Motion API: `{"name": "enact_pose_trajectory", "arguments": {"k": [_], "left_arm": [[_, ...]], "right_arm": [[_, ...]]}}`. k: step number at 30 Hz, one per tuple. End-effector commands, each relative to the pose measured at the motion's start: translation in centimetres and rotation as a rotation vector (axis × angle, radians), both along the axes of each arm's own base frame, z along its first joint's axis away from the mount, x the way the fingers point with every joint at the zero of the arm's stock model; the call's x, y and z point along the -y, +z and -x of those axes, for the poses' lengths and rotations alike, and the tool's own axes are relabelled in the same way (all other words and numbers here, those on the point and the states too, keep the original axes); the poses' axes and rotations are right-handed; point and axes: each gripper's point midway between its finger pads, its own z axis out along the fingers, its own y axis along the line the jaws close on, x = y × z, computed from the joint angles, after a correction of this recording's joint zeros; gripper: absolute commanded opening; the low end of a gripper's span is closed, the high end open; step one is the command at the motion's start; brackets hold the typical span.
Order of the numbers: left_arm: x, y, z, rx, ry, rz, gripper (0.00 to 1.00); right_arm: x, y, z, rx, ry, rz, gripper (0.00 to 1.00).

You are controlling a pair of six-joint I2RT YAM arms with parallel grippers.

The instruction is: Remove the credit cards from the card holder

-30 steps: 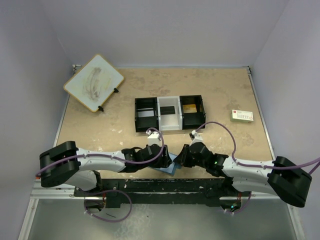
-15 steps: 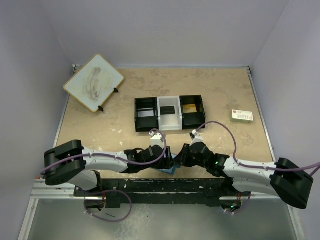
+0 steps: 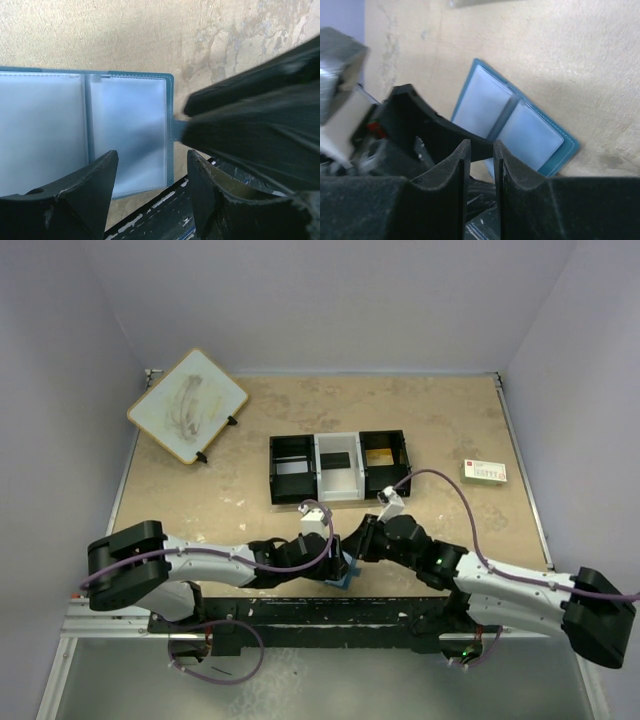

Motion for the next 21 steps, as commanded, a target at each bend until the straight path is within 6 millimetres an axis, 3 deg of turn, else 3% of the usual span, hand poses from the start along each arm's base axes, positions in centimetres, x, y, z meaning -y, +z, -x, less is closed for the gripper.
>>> {"name": "enact_pose_trajectory", "arguments": {"k": [1,4,9,13,21], "left_arm": [[0.6,2.4,-0.1,0.037,0.008,0.066,0.55],[-0.5,3.5,-0.4,0.063,0.028,0.052,0.55],[-4.5,4.8,-1.3,0.123,0.116,-0.028,0.56],[-7.5,4.5,-2.2,0.163,0.193,-0.104,0.57],[-7.5,2.1,-2.0,0.135,0.179,-0.162,0.58]], "right_arm": [[-1.4,-1.7,0.0,-0.033,0.042,0.019,0.26],[-1.4,-4.8,0.5,-0.101,0.042,0.055,0.21],[0.1,-8.6,1.6,-0.185,0.018,0.124,0.19],[0.7,-9.3,1.9,-0.201,0.004,0.133,0.19],[0.8,-8.8,1.8,-0.186,0.000,0.129,0.19]]}}
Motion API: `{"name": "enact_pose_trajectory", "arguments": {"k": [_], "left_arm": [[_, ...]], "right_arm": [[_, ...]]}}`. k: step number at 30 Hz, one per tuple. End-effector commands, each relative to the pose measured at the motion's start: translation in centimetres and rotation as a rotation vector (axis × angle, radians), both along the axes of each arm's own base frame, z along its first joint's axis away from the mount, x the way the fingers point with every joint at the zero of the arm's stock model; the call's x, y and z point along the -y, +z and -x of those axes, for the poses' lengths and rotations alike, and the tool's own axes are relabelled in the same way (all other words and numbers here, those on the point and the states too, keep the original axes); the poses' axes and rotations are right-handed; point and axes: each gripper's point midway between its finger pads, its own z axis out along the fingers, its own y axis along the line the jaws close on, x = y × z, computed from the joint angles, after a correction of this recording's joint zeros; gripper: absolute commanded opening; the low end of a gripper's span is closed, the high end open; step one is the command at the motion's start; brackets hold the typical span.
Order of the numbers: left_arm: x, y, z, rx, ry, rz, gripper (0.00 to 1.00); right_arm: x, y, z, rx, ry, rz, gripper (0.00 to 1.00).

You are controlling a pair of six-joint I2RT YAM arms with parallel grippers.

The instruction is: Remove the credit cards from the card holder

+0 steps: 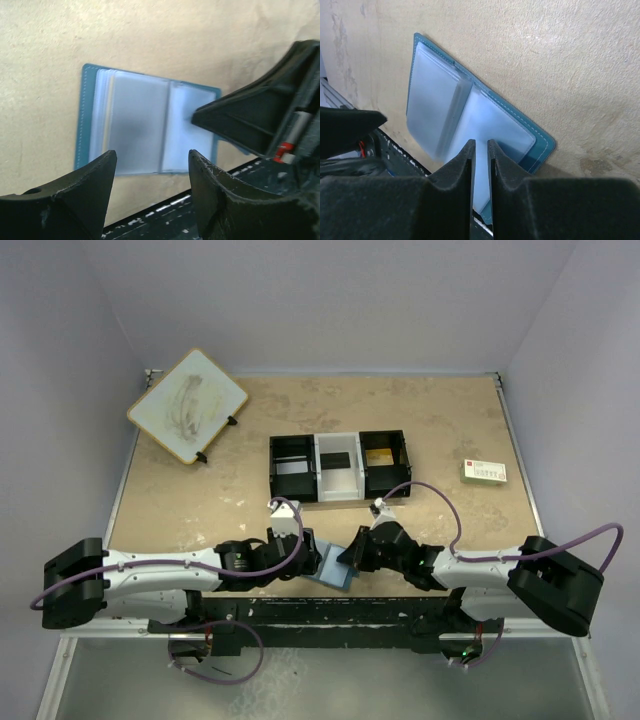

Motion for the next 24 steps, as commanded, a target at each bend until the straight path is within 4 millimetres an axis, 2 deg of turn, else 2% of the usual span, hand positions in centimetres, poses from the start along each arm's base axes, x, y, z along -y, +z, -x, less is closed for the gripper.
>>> {"name": "enact_pose_trajectory", "arguments": {"k": [1,7,15,24], "left_arm": [[-0.5,-1.8,-0.3,-0.010,0.026,-0.061,0.57],[0.9,-2.5,0.0,-0.037,-0.002,-0.032,0.58],[0.9,-3.9,0.3,-0.068,0.001,-0.055,0.57],[-0.1,-3.9,-0.4,-0.040,0.045,-0.097,0.57]], "right_arm": [[1.4,-1.4,0.7,-0.027,-0.007,0.060,0.19],[1.7,-1.4,0.8,-0.024,-0.009,0.061,0.19],[1.8,-0.8,0.6,-0.006,-0.021,0.050,0.19],[1.8,-0.5,0.6,-0.004,-0.021,0.043,0.19]]}}
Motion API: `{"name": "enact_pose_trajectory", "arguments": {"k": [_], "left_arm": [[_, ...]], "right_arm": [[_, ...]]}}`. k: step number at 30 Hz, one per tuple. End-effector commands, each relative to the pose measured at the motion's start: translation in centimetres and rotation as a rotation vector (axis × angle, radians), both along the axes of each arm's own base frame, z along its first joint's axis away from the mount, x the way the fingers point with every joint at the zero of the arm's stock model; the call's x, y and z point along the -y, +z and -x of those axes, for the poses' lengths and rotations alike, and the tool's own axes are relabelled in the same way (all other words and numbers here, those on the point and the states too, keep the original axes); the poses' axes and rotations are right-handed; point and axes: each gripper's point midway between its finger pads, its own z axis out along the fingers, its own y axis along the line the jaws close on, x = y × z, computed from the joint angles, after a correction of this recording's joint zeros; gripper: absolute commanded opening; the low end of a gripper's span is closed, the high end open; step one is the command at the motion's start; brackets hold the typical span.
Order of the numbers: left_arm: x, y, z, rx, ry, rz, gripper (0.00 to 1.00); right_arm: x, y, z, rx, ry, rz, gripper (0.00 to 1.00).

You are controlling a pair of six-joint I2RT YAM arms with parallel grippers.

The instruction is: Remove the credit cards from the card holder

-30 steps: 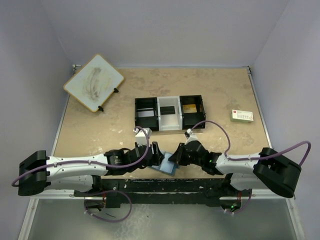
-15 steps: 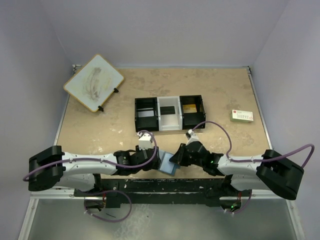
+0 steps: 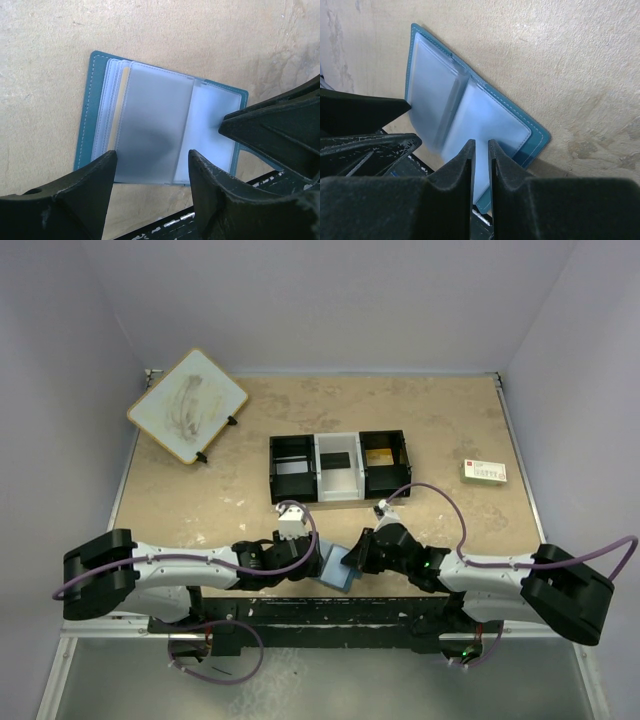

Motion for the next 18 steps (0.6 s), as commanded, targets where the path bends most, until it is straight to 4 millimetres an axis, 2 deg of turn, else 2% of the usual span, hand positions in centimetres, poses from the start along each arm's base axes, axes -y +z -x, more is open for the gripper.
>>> {"name": "enact_pose_trajectory", "arguments": {"k": [1,6,13,18], "left_arm": [[-0.6,0.0,-0.6,0.018,0.033,-0.025,0.57],[-0.8,-0.3,-0.8,0.027,0.028,-0.063,0.57],[1.6,-0.3,0.2,-0.015,-0.047,0.023,0.55],[4.2,0.4,1.2,-0.043,-0.128,0.124,0.54]], "right_arm": [[0.9,-0.8,0.1,0.000,-0.020,0.034,0.20],[1.0,-1.0,0.2,-0.005,-0.018,0.038,0.19],[0.8,-1.0,0.1,-0.005,-0.019,0.034,0.20],[0.7,-1.1,0.1,-0.008,-0.016,0.033,0.19]]}}
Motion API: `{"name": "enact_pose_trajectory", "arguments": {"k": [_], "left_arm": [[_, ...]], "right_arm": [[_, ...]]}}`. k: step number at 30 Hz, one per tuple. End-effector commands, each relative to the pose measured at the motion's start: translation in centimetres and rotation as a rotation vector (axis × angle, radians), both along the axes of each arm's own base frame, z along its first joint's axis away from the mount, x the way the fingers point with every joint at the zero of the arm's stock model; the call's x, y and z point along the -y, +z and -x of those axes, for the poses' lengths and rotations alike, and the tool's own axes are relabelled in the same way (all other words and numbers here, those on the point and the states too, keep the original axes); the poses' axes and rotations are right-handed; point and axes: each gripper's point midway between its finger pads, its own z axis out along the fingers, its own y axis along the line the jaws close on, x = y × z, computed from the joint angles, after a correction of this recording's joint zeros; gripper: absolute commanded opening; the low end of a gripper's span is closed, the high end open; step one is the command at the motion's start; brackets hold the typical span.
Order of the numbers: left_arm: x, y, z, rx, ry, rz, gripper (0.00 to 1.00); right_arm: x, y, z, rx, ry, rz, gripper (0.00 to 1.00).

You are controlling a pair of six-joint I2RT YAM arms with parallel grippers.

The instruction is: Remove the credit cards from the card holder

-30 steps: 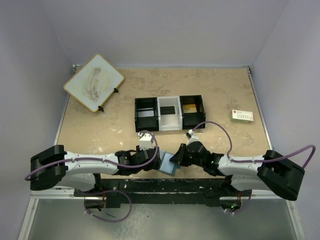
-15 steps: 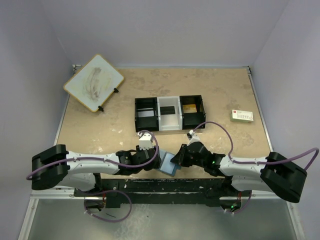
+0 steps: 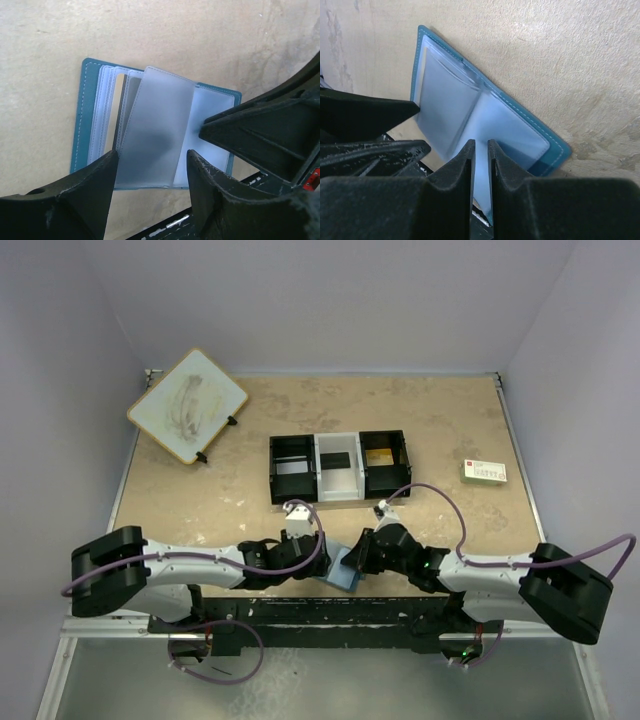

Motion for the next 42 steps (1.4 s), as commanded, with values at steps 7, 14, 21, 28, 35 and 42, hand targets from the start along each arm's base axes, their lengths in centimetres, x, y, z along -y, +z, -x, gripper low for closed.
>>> {"name": "enact_pose_trajectory", "arguments": {"k": [7,14,21,28,35,42], "left_arm": [[4.1,-0.3,1.7,-0.079,-0.120,0.113,0.54],[5.0,0.2,1.7,-0.086,-0.115,0.165,0.54],[5.4,1.1,1.4,-0.080,-0.100,0.191,0.53],[6.4,1.7,1.6,-0.076,-0.141,0.203,0.49],[6.5,1.6,1.3,-0.072,-0.124,0.179,0.45],[7.0,1.7,1.0,-0.060,-0.125,0.148,0.44]], "right_arm": [[0.7,-1.2,0.1,-0.011,-0.016,0.041,0.20],[1.3,-1.9,0.3,-0.041,-0.043,0.060,0.20],[2.1,-1.7,-0.2,-0.035,-0.103,0.061,0.23],[3.0,-1.9,0.3,-0.052,-0.131,0.056,0.27],[4.4,-2.3,-0.3,-0.051,-0.220,0.084,0.21],[5.3,-2.0,-0.9,-0.038,-0.278,0.103,0.14]]}}
